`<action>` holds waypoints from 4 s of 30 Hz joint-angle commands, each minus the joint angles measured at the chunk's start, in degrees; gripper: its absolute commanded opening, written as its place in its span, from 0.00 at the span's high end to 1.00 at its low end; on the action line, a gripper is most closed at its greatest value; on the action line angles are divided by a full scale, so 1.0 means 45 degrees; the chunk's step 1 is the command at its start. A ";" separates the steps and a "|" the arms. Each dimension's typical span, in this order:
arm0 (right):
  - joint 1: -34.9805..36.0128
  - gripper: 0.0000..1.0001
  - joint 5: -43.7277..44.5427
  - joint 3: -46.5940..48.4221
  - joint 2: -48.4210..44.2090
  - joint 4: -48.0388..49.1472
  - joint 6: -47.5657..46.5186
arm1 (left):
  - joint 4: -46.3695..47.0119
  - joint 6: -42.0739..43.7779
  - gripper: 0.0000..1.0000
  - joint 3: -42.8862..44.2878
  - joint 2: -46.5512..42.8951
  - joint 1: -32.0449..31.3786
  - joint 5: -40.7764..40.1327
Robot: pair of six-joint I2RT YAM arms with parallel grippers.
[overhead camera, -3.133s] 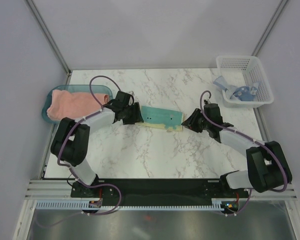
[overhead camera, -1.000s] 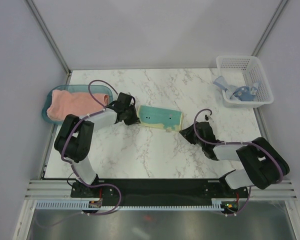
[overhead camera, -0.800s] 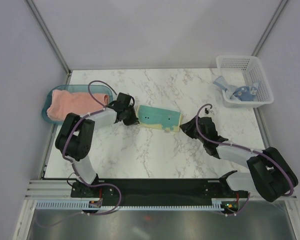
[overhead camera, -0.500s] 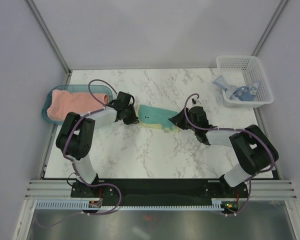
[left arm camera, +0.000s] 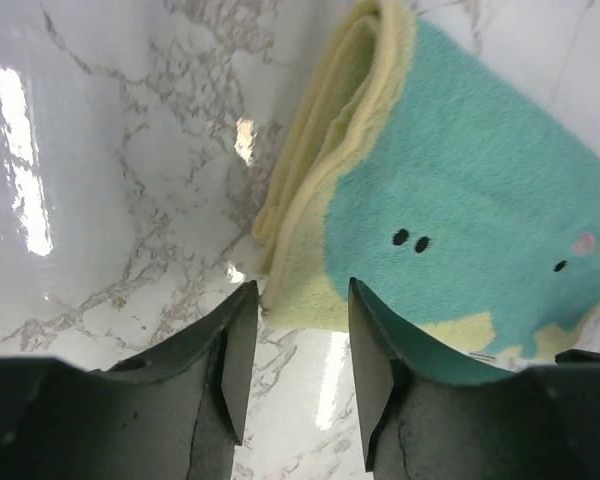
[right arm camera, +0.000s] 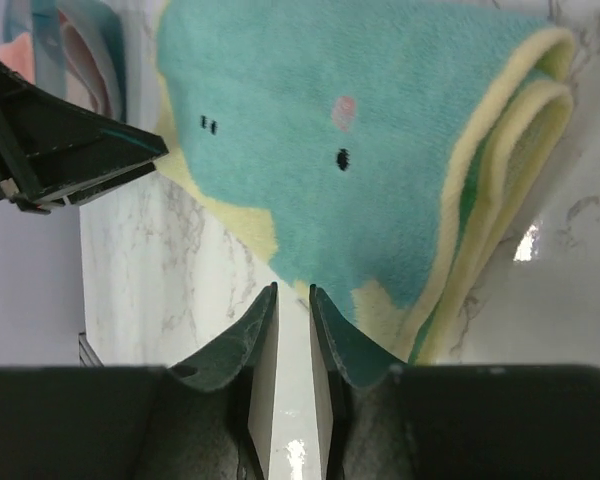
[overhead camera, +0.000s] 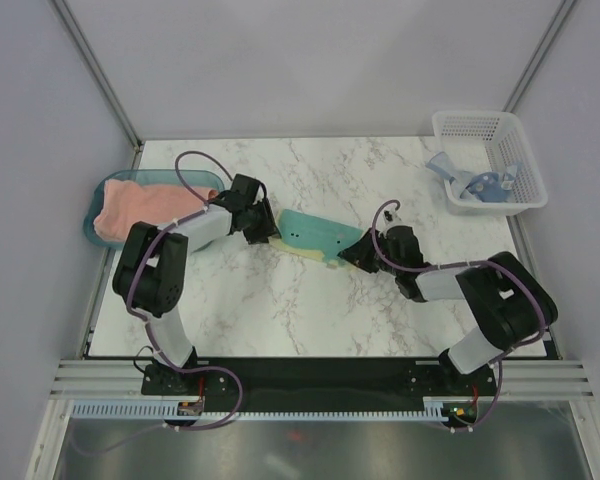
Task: Fold and stack the towels
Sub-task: Smooth out wrinkles on the folded towel, then neatly place the folded towel into the bin
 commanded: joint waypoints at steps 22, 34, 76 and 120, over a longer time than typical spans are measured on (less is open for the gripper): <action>-0.2525 0.73 -0.1229 0.1997 0.3407 0.0999 -0.0863 | 0.1510 0.2172 0.52 0.3545 0.2942 0.0114 0.2428; -0.2878 0.68 -0.1659 0.3480 0.2862 -0.2102 -0.3578 | 0.1940 0.2328 0.50 0.3702 0.3164 0.0329 0.3131; -0.3307 0.65 -0.4687 0.1509 0.1689 -0.2869 -0.4458 | -0.0580 0.6294 0.28 0.3446 0.3474 0.0798 0.4671; -0.3405 0.35 -0.2266 0.3169 -0.6397 -0.7145 -0.2250 | -0.5675 0.4825 0.98 0.6492 0.0819 -0.0081 -0.1240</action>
